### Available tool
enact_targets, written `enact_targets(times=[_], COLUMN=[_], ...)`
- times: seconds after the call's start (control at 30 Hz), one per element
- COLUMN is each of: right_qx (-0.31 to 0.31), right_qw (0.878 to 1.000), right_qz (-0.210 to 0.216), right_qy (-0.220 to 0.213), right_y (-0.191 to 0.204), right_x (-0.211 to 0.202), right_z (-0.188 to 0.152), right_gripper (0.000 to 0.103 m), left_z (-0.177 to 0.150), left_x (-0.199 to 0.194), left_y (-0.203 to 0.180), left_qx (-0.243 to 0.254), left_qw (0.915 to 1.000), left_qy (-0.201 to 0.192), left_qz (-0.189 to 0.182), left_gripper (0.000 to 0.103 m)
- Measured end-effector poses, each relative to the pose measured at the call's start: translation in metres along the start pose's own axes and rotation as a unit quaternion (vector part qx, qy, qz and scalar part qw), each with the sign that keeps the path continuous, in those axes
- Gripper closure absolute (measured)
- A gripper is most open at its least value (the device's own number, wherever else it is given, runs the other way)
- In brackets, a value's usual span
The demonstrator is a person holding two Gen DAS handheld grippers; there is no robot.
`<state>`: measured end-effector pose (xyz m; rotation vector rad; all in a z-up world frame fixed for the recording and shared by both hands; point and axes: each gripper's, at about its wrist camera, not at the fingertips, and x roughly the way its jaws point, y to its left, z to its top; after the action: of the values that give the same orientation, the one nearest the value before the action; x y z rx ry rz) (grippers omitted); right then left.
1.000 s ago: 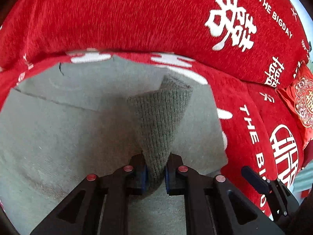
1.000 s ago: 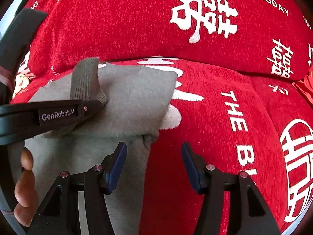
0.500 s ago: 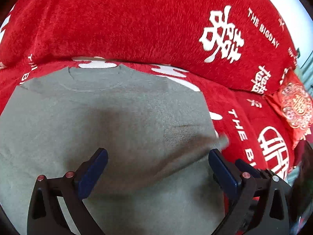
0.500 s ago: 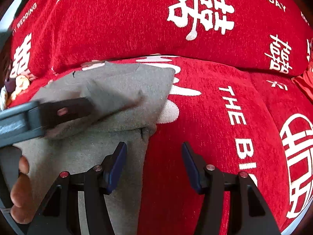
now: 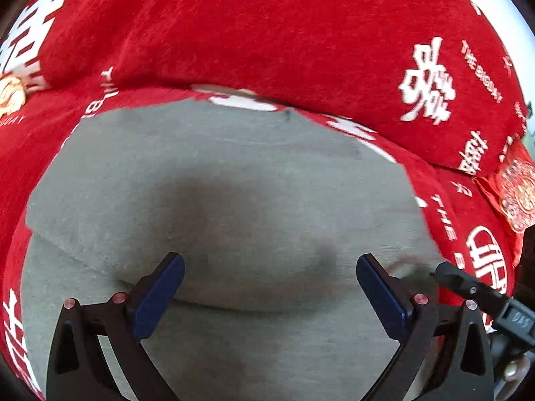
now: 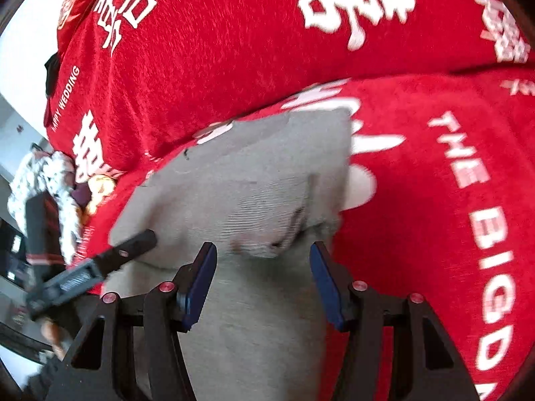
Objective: Fold small clothes
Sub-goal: 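Open the left tool to lay the sleeve on the sweater, then grasp the sweater hem with both tools and lift it toward the collar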
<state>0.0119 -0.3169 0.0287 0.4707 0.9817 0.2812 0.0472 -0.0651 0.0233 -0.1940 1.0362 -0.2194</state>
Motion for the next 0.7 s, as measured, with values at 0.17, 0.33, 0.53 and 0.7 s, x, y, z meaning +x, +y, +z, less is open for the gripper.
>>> enact_targets(times=[0.17, 0.33, 0.53, 0.7], right_qx=[0.038, 0.004, 0.016, 0.042], right_qw=[0.999, 0.998, 0.999, 0.995], right_qz=[0.024, 0.0, -0.041, -0.073], right_qy=[0.018, -0.068, -0.014, -0.047], right_y=[0.003, 0.019, 0.005, -0.002], right_x=[0.025, -0.005, 0.024, 0.006], right_z=[0.009, 0.011, 0.014, 0.007], right_gripper=[0.094, 0.095, 0.091, 0.067], left_z=[-0.003, 0.002, 0.0, 0.009], left_x=[0.009, 0.0, 0.004, -0.01], left_y=[0.01, 0.017, 0.023, 0.038], left_qx=[0.005, 0.002, 0.005, -0.003], left_qw=[0.9998, 0.9996, 0.9992, 0.9988], left_qy=[0.007, -0.011, 0.002, -0.02], left_qz=[0.02, 0.025, 0.038, 0.044], left_gripper=[0.0, 0.0, 0.0, 0.0])
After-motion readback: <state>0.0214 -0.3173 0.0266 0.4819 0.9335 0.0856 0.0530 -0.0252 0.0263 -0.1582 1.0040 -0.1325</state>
